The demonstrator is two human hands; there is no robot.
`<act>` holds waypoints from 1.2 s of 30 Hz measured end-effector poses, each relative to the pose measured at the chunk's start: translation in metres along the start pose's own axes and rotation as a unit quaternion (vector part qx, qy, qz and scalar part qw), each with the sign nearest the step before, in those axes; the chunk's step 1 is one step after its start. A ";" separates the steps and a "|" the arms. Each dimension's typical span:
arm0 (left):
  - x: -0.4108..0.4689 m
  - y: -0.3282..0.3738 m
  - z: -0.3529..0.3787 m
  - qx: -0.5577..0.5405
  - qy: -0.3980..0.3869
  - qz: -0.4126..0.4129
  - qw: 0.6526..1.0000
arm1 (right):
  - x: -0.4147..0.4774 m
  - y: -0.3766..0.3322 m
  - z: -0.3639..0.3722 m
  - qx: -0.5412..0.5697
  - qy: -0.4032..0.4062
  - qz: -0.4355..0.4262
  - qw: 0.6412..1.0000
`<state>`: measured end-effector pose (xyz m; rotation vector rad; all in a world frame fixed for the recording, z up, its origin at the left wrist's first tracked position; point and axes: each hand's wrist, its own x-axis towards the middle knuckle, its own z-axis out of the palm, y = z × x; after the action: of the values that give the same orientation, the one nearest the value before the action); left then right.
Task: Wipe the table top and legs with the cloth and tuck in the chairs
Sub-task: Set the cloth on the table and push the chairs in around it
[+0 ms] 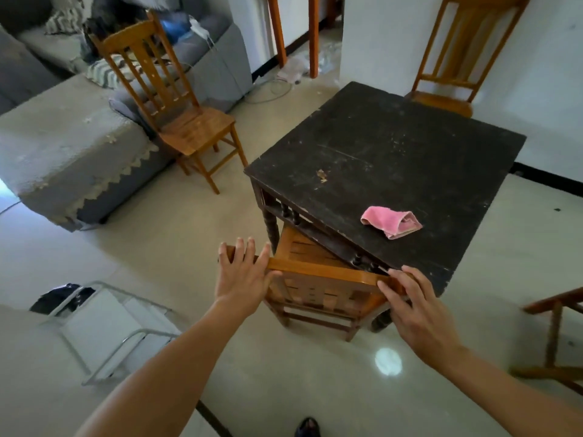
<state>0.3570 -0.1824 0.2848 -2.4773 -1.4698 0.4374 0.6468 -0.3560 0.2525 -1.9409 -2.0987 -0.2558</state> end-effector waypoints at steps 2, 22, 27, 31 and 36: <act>0.024 -0.007 -0.002 0.008 0.004 0.019 1.000 | 0.010 -0.002 0.004 -0.001 0.002 0.027 1.000; 0.207 -0.054 -0.003 0.018 0.039 0.159 0.986 | 0.106 -0.016 0.052 -0.005 0.059 0.163 0.985; 0.221 -0.066 -0.007 0.007 0.036 0.178 0.983 | 0.124 -0.026 0.055 -0.026 0.048 0.210 0.976; 0.231 -0.078 -0.015 0.001 0.024 0.196 0.980 | 0.146 -0.040 0.053 -0.044 0.044 0.267 0.962; 0.243 -0.086 -0.025 0.003 -0.002 0.264 0.965 | 0.188 -0.048 0.028 -0.122 -0.138 0.324 0.928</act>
<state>0.4065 0.0713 0.3038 -2.8448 -0.7834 0.5312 0.5850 -0.1731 0.2873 -2.8305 -1.4824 -0.1090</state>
